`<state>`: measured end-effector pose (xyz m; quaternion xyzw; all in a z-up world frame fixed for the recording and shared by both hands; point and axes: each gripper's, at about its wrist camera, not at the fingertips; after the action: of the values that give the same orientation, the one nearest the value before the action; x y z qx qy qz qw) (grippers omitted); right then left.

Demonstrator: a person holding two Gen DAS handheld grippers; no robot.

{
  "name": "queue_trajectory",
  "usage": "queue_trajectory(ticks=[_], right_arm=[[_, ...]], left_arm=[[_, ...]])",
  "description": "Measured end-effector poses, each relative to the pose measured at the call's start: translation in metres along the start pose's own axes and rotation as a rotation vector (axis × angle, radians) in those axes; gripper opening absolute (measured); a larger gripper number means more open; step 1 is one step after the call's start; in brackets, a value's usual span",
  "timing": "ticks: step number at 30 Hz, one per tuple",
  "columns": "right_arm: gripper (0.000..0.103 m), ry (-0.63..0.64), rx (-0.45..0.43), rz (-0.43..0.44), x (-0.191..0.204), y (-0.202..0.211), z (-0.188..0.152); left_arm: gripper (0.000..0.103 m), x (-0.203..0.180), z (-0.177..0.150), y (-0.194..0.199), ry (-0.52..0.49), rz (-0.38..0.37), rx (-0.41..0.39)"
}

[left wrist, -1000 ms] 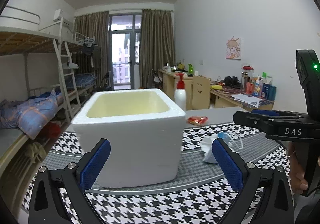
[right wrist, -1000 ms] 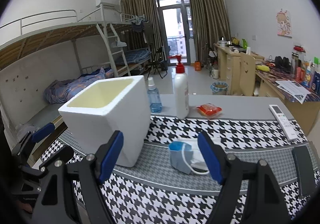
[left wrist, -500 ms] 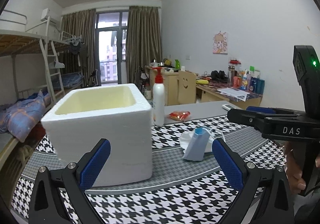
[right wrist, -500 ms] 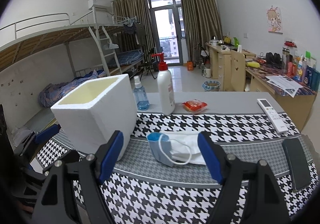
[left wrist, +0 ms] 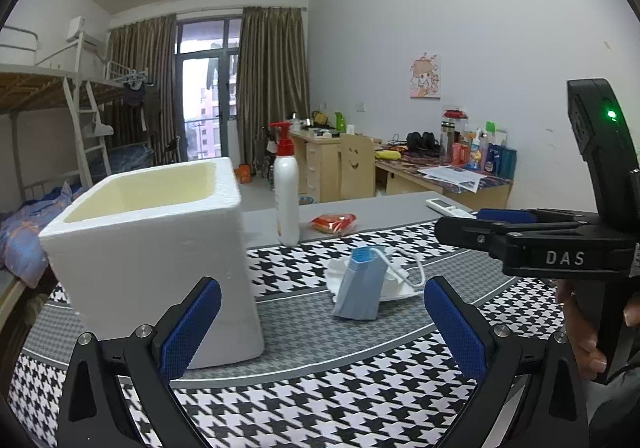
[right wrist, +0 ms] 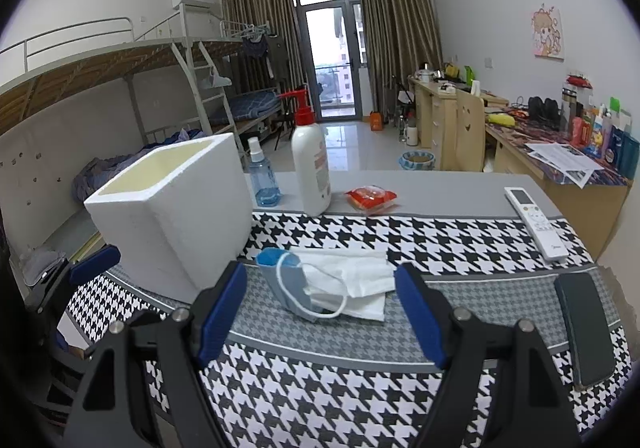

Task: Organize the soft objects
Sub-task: 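Move both tools back toward the blue face mask on the mat, then close the left gripper on the blue face mask while the right tool approaches the white mask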

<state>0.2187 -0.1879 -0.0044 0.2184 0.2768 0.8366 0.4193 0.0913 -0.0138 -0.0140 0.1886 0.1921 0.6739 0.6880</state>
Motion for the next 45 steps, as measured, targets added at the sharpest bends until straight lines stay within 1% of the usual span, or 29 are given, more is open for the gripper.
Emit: queue_trajectory(ticks=[6,11,16,27,34,38,41,45], right_arm=[[0.08,-0.001,0.016,-0.004,-0.012,-0.005,0.0],[0.08,-0.011,0.044,-0.001,-0.023,-0.012,-0.001],[0.08,-0.019,0.071,0.007,-0.032,-0.021,0.001],[0.08,-0.017,0.096,0.007,-0.045,-0.028,0.007],[0.08,-0.008,0.107,0.003,-0.048,-0.033,0.01],[0.08,-0.004,0.114,0.014,-0.049,-0.036,0.015],[0.08,0.005,0.121,0.041,-0.049,-0.039,0.02],[0.08,0.015,0.127,0.036,-0.049,-0.043,0.027]], left_arm=[[0.102,-0.009,0.003,-0.01,-0.019,-0.011,0.017],[0.102,-0.015,0.003,-0.023,-0.026,-0.016,0.054],[0.102,-0.022,0.005,-0.035,-0.023,-0.012,0.08],[0.102,-0.03,0.011,-0.056,-0.025,0.005,0.134],[0.102,-0.031,0.011,-0.068,-0.014,0.008,0.16],[0.102,-0.034,0.012,-0.075,-0.012,0.013,0.182],[0.102,-0.035,0.012,-0.08,-0.009,0.012,0.194],[0.102,-0.035,0.013,-0.085,-0.001,0.019,0.201]])
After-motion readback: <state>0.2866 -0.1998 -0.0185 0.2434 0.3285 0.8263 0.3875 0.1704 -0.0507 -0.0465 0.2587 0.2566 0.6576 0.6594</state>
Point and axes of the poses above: each gripper's, at about its wrist camera, not at the fingertips, and y roughly against the way its jaws point, x to its left, z to its top, and after that the axes turned 10 degrees about x, right-handed
